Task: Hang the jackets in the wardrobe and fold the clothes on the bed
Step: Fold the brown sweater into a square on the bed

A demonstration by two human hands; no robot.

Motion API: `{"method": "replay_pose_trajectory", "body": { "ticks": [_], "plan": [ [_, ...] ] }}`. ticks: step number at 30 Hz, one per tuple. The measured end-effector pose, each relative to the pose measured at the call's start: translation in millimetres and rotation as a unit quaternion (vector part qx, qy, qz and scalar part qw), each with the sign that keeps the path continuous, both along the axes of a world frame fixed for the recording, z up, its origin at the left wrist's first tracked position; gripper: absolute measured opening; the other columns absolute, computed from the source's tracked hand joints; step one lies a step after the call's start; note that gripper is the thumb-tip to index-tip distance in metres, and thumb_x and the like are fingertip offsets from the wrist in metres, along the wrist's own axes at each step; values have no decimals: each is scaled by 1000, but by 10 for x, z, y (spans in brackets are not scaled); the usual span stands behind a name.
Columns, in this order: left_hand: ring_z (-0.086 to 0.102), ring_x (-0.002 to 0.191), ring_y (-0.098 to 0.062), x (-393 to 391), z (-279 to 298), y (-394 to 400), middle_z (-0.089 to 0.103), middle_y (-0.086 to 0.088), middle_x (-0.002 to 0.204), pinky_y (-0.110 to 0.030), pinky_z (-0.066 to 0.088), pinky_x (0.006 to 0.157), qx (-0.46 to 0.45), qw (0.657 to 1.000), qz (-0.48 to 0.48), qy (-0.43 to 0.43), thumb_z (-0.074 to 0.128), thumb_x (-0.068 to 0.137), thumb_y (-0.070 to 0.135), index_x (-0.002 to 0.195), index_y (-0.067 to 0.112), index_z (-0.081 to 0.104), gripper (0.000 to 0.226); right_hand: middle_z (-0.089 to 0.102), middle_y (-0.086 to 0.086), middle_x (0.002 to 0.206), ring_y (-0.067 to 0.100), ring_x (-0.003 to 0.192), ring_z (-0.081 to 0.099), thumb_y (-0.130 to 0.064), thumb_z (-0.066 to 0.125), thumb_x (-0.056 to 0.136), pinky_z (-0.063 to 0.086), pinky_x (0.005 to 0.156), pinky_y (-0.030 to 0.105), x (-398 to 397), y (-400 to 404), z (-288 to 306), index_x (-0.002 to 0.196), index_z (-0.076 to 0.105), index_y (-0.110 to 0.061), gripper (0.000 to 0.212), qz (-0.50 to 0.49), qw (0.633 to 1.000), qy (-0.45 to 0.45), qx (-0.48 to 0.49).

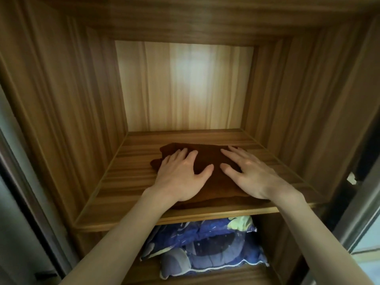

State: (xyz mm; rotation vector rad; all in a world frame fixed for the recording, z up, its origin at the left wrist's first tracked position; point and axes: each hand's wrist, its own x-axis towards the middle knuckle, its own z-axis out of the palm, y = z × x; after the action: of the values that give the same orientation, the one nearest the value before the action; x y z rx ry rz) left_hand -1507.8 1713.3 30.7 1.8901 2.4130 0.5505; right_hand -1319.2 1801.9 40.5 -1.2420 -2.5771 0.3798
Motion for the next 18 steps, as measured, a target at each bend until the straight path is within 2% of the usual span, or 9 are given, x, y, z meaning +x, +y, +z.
{"method": "replay_pose_trajectory", "body": {
  "ticks": [3,7,10,12,14,16,18],
  "plan": [
    [30,154,-22,35,-32,-76,36,-1,166,-40,21,126,62,998,-8,12,33,102,69,158,29,38,70,20,-18,169,9,158,12,-69,32,101,16,128,41,31,-54,-50,160,28,-46,63,-15,998,53,22],
    [56,131,-20,76,-91,-212,60,1,144,-38,44,110,164,985,-42,44,41,102,61,148,24,52,60,47,-6,159,13,147,41,-69,31,101,35,121,41,174,-292,-162,155,45,-28,69,-42,982,151,104],
    [61,122,-21,156,-132,-313,66,-1,133,-40,45,111,218,970,-83,66,38,104,57,148,20,51,59,52,-3,154,15,142,47,-69,27,103,42,117,44,384,-528,-213,154,46,-23,71,-62,972,147,174],
    [62,120,-22,245,-167,-380,67,-1,131,-41,43,114,246,960,-116,66,37,103,55,145,19,55,58,52,-2,154,16,143,46,-65,28,106,39,120,44,553,-729,-212,154,45,-21,67,-92,959,128,237],
    [61,122,-21,370,-194,-433,67,0,131,-41,41,116,269,949,-154,55,40,104,53,141,18,58,54,50,-1,156,17,148,41,-61,32,107,29,125,40,732,-976,-227,155,45,-20,64,-132,941,104,292],
    [60,124,-19,548,-211,-463,67,0,132,-39,41,116,285,938,-192,40,44,104,51,139,18,59,50,49,0,157,17,151,37,-58,37,107,23,127,39,935,-1218,-272,154,46,-19,62,-165,929,85,321],
    [58,128,-19,788,-231,-483,65,-1,135,-37,44,112,298,925,-236,18,45,104,49,139,17,59,50,48,0,158,18,152,35,-58,40,106,24,127,42,1175,-1433,-345,154,47,-18,62,-204,919,72,329]
  ]
}}
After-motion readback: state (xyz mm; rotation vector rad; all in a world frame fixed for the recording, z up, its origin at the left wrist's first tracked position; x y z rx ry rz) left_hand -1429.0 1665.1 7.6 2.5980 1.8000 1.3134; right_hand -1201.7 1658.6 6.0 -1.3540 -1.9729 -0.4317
